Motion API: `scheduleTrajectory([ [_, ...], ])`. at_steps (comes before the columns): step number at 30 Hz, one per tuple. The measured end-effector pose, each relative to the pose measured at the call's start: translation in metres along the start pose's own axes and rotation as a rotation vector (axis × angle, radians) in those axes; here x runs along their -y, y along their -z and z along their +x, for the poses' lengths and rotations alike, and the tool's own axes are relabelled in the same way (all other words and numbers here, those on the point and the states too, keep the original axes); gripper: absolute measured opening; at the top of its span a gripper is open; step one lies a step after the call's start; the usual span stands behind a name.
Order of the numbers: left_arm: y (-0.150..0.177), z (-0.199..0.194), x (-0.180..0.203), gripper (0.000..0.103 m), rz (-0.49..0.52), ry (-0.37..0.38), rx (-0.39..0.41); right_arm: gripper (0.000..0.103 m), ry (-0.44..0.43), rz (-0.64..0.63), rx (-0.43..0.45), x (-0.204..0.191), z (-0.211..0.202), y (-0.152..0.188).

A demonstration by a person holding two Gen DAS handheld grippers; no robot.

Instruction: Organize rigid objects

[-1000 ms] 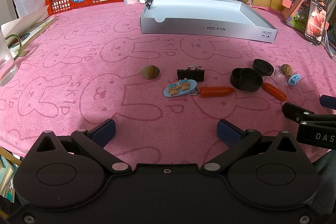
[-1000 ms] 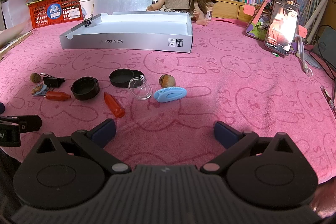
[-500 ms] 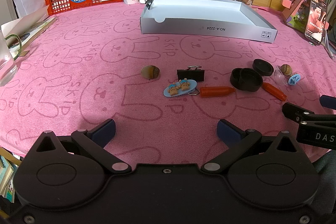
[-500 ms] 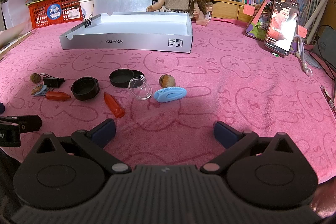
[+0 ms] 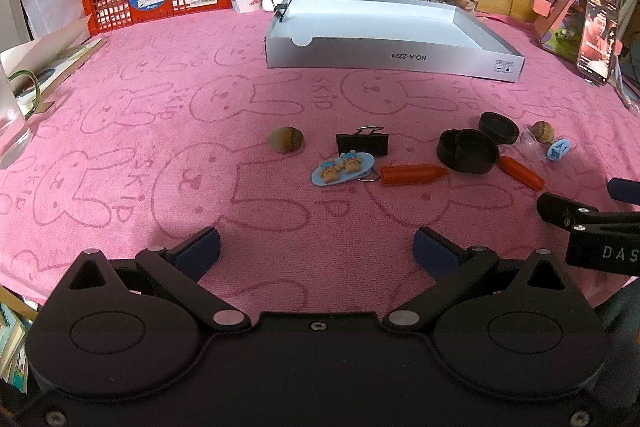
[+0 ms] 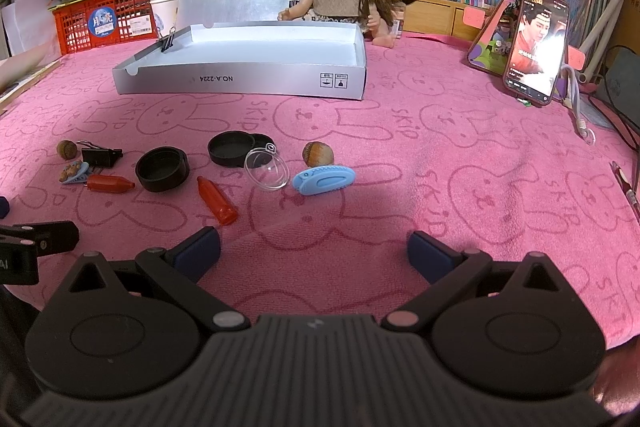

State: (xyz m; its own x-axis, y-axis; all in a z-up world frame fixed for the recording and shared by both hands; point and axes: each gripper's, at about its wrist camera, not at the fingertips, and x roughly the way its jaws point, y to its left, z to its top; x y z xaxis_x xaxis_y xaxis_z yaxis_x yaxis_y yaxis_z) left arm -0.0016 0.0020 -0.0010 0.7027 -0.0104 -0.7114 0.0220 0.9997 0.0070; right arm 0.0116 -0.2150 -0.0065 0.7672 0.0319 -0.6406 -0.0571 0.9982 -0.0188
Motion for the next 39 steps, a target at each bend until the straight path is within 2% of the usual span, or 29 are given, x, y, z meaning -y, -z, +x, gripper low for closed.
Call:
scheduleTrajectory([
  [12,-0.001,0.001,-0.003,0.103,0.017,0.021,-0.001,0.103,-0.002,0.0,0.043,0.001,-0.003,0.005],
  [17,-0.003,0.001,-0.003,0.102,-0.006,0.015,-0.005,0.103,-0.021,-0.005,0.063,0.002,-0.005,0.007],
  [22,-0.006,-0.003,-0.008,0.089,-0.025,0.03,0.015,0.102,-0.066,0.025,0.12,0.007,-0.012,0.007],
  [26,-0.007,-0.008,-0.013,0.082,-0.037,0.069,0.036,0.094,-0.078,0.01,0.174,0.006,-0.019,0.004],
  [31,-0.007,-0.019,-0.01,0.075,-0.004,0.092,0.098,0.084,-0.097,-0.024,0.192,0.001,-0.022,0.003],
  [35,-0.008,-0.023,-0.008,0.064,0.016,0.071,0.133,0.078,-0.088,-0.031,0.184,-0.001,-0.017,0.001],
  [36,-0.008,-0.023,-0.009,0.058,0.015,0.068,0.131,0.078,-0.08,-0.03,0.186,0.001,-0.015,0.0],
  [38,-0.009,-0.021,-0.01,0.049,0.0,0.086,0.124,0.078,-0.07,-0.03,0.19,0.004,-0.012,-0.002],
  [39,-0.01,-0.02,-0.011,0.048,-0.009,0.101,0.122,0.078,-0.061,-0.031,0.189,0.006,-0.009,-0.003],
])
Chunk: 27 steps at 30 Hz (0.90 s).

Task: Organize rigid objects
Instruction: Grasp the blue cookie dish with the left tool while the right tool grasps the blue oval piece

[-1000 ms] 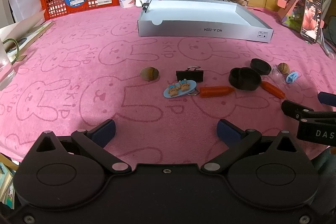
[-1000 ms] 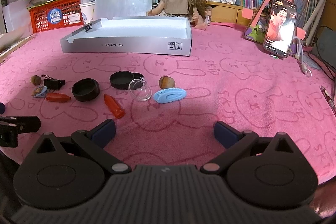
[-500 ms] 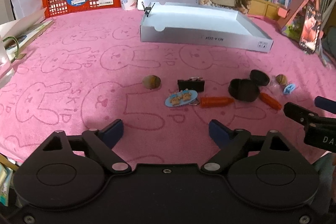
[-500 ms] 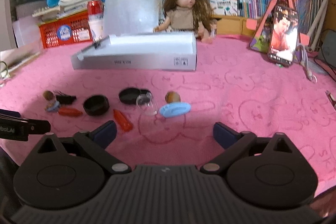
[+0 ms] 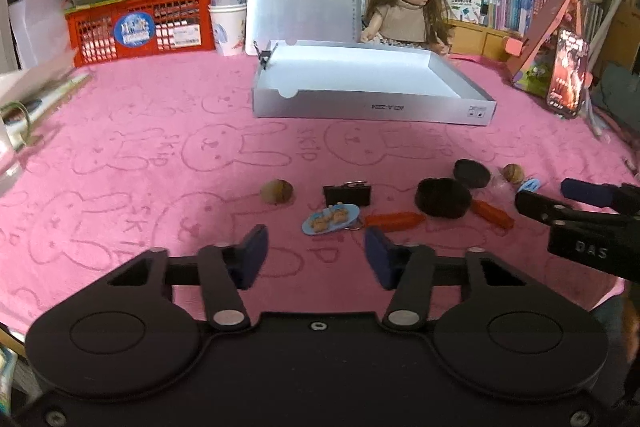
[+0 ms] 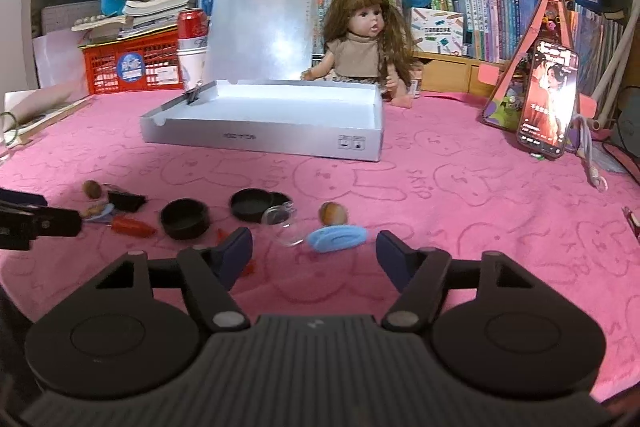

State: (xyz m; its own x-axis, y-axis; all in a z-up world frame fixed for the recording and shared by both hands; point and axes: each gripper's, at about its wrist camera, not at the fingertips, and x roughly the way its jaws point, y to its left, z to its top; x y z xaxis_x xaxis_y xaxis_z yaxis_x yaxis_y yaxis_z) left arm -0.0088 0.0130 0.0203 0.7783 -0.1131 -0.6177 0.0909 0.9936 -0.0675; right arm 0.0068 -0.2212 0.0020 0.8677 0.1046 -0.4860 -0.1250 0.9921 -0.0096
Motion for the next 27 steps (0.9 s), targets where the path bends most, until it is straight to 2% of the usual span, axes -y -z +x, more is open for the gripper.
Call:
scheduleTrajectory([
  [4,-0.002,0.004,0.004,0.047,0.003,0.033,0.015,0.077,0.003,0.0,-0.001,0.009,0.008,-0.001],
  [8,-0.005,0.015,0.009,0.046,0.002,0.019,0.024,0.076,0.004,-0.027,0.005,0.011,0.014,-0.003],
  [12,-0.006,0.029,0.009,0.037,-0.026,0.017,0.001,0.072,-0.006,-0.033,-0.002,0.011,0.019,-0.004],
  [13,-0.005,0.031,0.009,0.036,-0.028,0.009,0.006,0.069,-0.007,-0.039,-0.003,0.011,0.02,-0.004],
  [14,-0.005,0.032,0.009,0.03,-0.025,0.0,0.008,0.065,-0.01,-0.042,-0.007,0.01,0.022,-0.004],
  [15,-0.005,0.033,0.009,0.03,-0.019,-0.008,0.008,0.063,-0.015,-0.041,-0.013,0.01,0.023,-0.004],
  [17,-0.004,0.034,0.008,0.03,-0.023,-0.004,0.014,0.047,-0.029,-0.042,-0.026,0.01,0.025,-0.004],
  [18,-0.004,0.033,0.007,0.03,-0.023,-0.001,0.016,0.044,-0.03,-0.042,-0.032,0.01,0.027,-0.004],
  [27,-0.007,0.02,0.009,0.029,0.003,0.005,0.042,0.044,-0.043,-0.041,-0.014,0.009,0.018,-0.009],
])
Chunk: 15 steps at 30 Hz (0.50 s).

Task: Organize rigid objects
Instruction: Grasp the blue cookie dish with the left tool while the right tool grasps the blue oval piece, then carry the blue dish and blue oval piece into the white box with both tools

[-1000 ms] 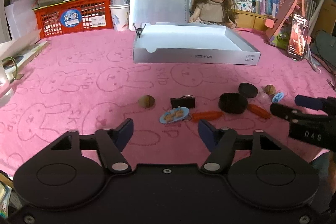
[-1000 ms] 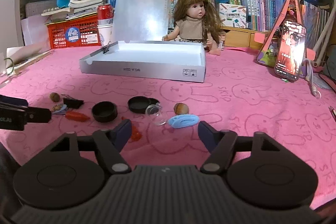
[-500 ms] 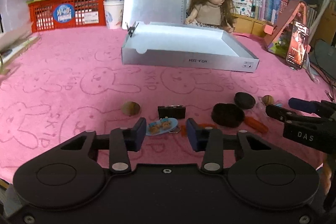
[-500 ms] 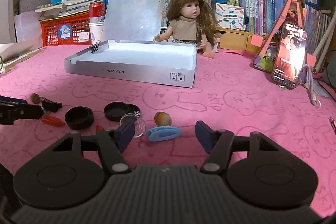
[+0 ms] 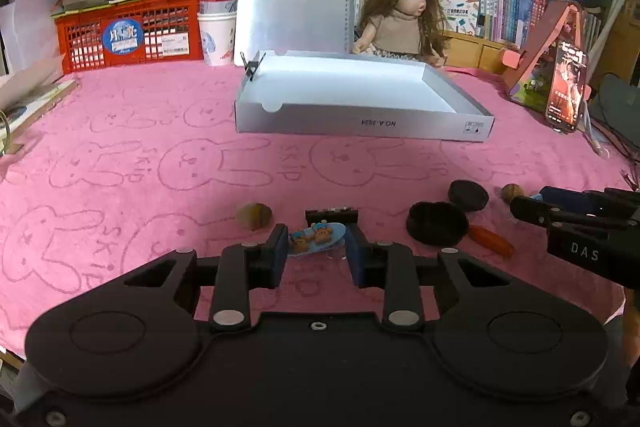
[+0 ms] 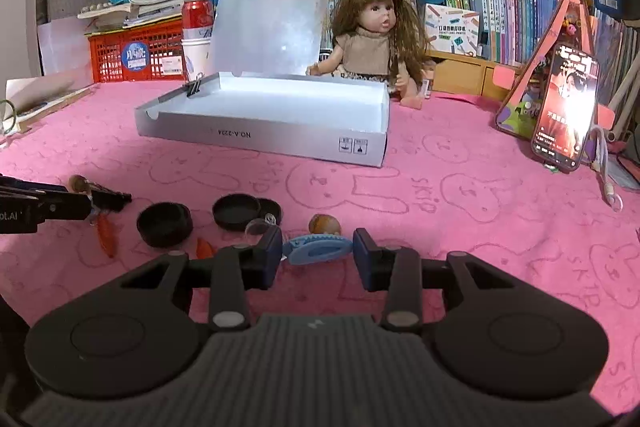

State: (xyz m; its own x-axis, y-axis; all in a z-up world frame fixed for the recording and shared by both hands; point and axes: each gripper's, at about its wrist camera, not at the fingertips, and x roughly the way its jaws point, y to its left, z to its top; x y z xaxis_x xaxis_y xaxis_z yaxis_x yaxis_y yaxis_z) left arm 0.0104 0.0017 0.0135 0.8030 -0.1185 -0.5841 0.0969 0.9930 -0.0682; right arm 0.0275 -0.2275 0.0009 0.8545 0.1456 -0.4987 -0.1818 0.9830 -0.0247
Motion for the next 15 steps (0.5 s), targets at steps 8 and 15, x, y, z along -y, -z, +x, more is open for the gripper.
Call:
scheduleTrajectory([
  [8,-0.024,-0.009,-0.004,0.029,0.004,0.018,0.023,0.044,0.003,0.022,0.007,0.002,-0.003,-0.017],
  [15,-0.047,-0.003,-0.007,0.029,-0.012,0.041,0.026,0.044,0.0,0.087,-0.013,0.011,0.006,-0.032],
])
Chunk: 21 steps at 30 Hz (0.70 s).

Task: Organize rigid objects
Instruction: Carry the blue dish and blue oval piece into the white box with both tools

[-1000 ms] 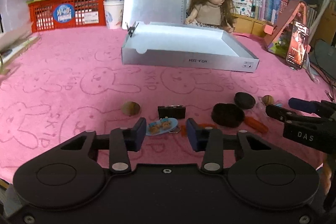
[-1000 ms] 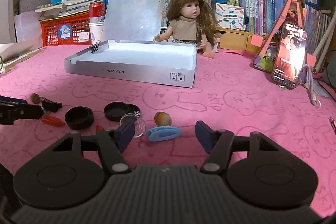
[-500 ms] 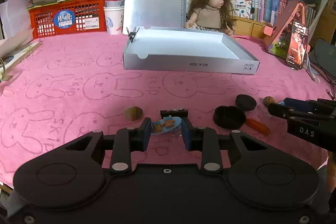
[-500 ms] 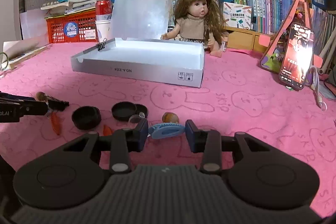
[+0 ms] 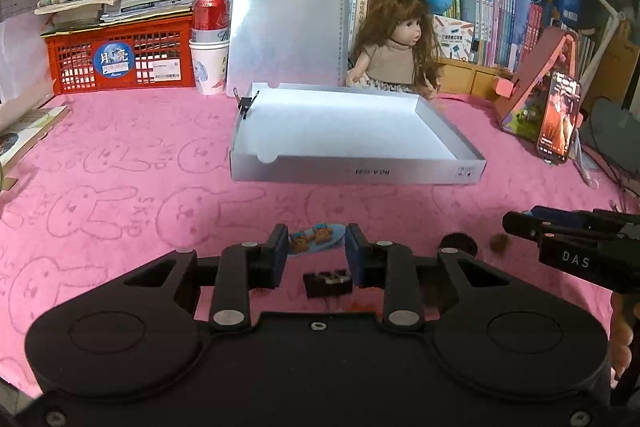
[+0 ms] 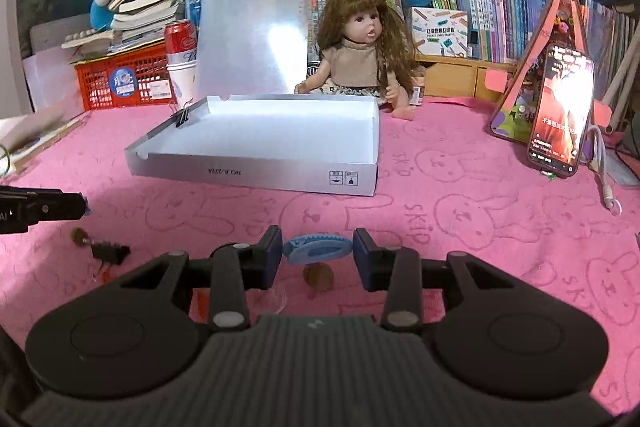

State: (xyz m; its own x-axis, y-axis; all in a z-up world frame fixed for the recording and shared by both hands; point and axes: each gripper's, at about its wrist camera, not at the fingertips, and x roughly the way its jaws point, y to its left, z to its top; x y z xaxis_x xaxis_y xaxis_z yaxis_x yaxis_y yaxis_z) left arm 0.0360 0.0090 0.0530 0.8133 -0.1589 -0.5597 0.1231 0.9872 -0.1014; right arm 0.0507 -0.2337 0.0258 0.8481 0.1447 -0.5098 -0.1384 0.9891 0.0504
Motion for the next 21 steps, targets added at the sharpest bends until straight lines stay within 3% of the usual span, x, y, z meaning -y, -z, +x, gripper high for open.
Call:
scheduleTrajectory([
  [10,-0.025,0.016,-0.006,0.029,-0.007,0.035,-0.019,0.044,-0.022,0.041,-0.026,0.003,0.013,-0.015],
  [21,-0.071,0.051,0.003,0.029,0.029,0.027,-0.038,0.044,-0.033,0.086,-0.047,0.009,0.04,-0.054],
])
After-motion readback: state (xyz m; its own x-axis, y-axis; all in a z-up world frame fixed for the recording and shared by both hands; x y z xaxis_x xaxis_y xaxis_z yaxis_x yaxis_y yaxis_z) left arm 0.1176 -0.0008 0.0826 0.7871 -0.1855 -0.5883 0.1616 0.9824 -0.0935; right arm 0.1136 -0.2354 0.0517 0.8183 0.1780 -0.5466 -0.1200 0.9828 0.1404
